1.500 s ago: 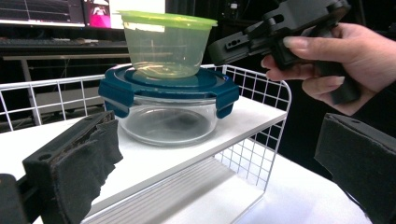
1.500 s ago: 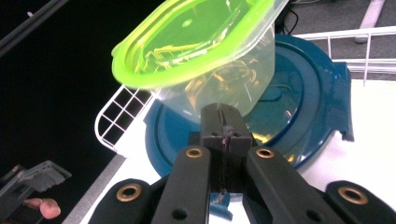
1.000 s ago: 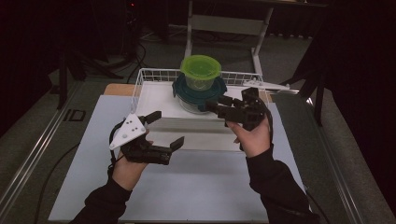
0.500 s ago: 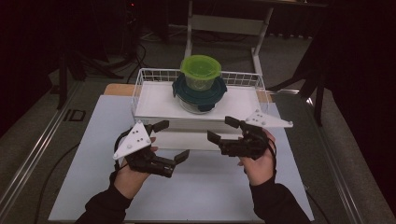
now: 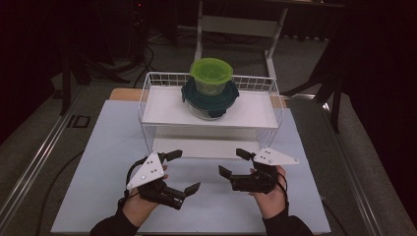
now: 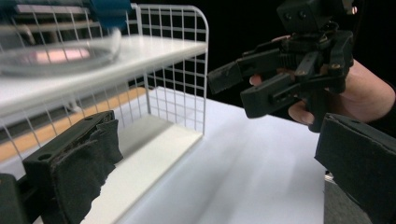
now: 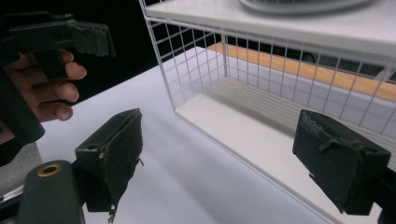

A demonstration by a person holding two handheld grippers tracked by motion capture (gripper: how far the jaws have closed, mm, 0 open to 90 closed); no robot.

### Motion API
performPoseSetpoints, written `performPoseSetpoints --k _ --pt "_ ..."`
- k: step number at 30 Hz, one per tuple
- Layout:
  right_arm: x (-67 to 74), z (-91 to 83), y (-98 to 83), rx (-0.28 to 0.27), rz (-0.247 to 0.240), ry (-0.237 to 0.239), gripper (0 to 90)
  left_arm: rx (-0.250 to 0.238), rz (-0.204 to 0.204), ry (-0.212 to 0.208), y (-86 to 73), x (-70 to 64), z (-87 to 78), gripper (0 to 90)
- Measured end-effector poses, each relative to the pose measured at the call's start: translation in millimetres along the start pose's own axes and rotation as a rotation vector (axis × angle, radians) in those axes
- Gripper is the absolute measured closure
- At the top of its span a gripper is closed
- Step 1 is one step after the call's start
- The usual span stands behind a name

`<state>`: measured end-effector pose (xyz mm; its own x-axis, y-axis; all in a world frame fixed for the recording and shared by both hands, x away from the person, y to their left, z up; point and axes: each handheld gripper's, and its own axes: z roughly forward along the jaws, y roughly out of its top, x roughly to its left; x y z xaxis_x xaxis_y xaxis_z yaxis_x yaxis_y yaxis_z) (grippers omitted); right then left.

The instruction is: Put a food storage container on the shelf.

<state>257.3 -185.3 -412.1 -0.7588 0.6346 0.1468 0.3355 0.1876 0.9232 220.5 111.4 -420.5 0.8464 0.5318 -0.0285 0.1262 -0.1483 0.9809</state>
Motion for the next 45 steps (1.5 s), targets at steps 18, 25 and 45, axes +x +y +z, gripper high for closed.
performPoseSetpoints --k 18,25,45 --pt "-19.8 0.1 -57.2 0.072 0.018 0.0 18.1 0.076 -0.033 0.02 -57.8 3.0 -3.4 0.4" --pt "-30.5 -8.0 -73.4 0.077 0.04 -0.021 18.1 0.095 -0.023 0.043 -76.1 5.0 -6.0 0.4" --pt "-48.1 -13.6 -108.7 0.122 0.042 -0.061 18.8 0.096 -0.022 0.075 -94.8 11.3 -11.8 0.4"
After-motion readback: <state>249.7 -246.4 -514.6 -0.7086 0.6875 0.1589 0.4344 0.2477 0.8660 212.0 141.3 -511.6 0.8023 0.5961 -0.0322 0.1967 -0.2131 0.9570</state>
